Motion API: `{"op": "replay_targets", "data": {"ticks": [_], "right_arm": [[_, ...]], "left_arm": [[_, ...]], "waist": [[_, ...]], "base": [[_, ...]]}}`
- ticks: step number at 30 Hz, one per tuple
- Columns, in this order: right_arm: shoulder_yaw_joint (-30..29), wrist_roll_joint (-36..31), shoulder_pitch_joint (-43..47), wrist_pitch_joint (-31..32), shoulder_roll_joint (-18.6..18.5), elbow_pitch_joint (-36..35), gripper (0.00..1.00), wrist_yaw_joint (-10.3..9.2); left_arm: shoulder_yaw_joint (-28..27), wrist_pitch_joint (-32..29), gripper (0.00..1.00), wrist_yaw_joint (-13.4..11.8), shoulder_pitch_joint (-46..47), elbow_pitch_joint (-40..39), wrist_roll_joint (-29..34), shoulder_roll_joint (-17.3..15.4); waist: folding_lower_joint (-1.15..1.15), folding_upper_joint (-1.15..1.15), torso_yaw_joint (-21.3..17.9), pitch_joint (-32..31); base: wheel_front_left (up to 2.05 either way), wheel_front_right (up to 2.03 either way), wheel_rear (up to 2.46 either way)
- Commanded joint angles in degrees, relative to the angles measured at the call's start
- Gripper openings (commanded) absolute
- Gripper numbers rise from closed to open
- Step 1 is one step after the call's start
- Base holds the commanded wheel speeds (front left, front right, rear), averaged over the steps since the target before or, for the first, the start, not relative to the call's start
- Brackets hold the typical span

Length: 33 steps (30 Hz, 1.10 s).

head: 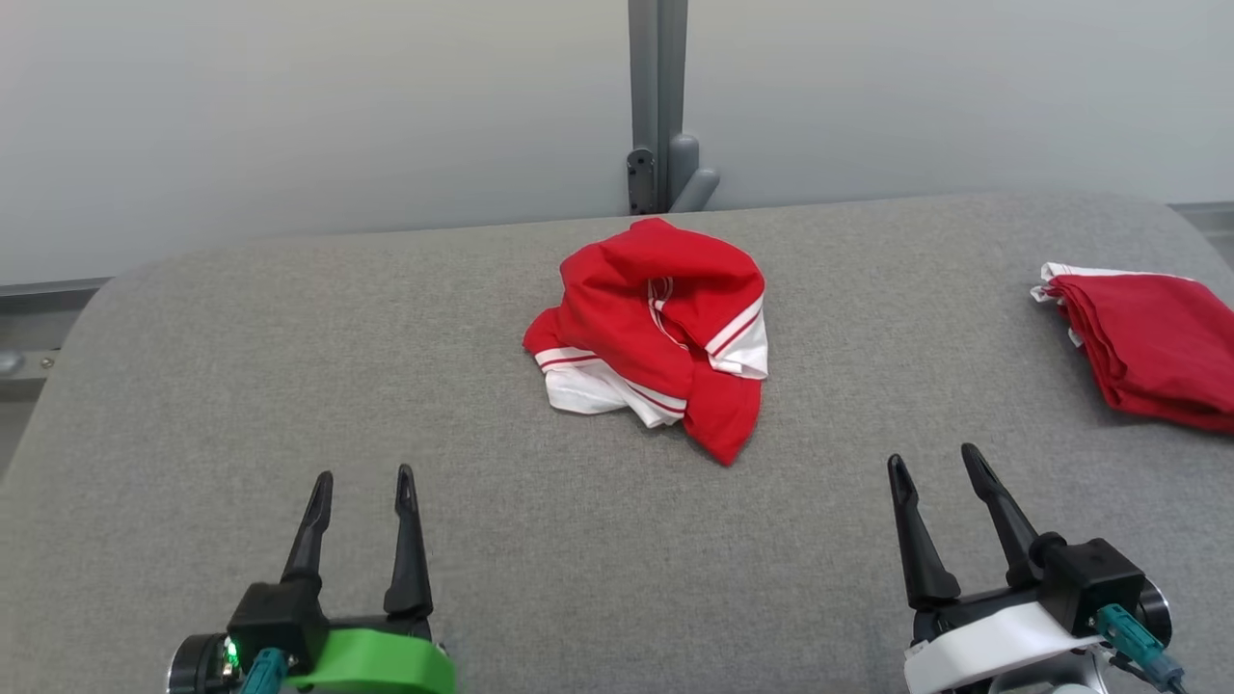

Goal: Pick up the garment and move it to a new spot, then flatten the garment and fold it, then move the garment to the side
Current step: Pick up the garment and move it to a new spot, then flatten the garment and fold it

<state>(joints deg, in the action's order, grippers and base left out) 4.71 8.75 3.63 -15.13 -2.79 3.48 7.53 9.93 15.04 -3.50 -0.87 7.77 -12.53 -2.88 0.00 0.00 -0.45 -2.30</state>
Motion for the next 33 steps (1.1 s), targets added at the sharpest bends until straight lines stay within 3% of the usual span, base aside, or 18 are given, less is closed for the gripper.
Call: {"op": "replay_targets", "data": {"ticks": [1, 6, 16, 33], "right_arm": [[-0.15, -0.49, 1.16, -0.03, -0.21, -0.23, 1.00, -0.08], [-0.26, -1.13, 2.95, -0.03, -0.18, -1.28, 1.00, -0.08], [0.11, -1.95, 5.85, -0.03, -0.19, -2.32, 1.00, -0.08], [-0.46, -1.53, 6.43, -0.03, -0.18, -2.34, 1.00, -0.08]], "left_arm": [[-0.30, 0.13, 1.00, 0.25, -1.37, -0.69, 0.56, -0.05], [-0.76, 0.13, 1.00, 1.97, -5.71, -4.52, 2.03, -0.05], [-1.20, 0.14, 1.00, 3.75, -10.37, -4.89, 1.91, -0.04], [0.27, 0.15, 1.00, 2.95, -9.68, -4.62, 2.76, -0.05]], "waist": [[0.00, 0.00, 1.34, -1.32], [0.00, 0.00, 2.00, -1.92], [0.00, 0.00, 2.01, -2.52], [0.00, 0.00, 2.68, -2.62]], "base": [[0.00, 0.00, 0.00], [0.00, 0.00, 0.00], [0.00, 0.00, 0.00], [0.00, 0.00, 0.00]]}}
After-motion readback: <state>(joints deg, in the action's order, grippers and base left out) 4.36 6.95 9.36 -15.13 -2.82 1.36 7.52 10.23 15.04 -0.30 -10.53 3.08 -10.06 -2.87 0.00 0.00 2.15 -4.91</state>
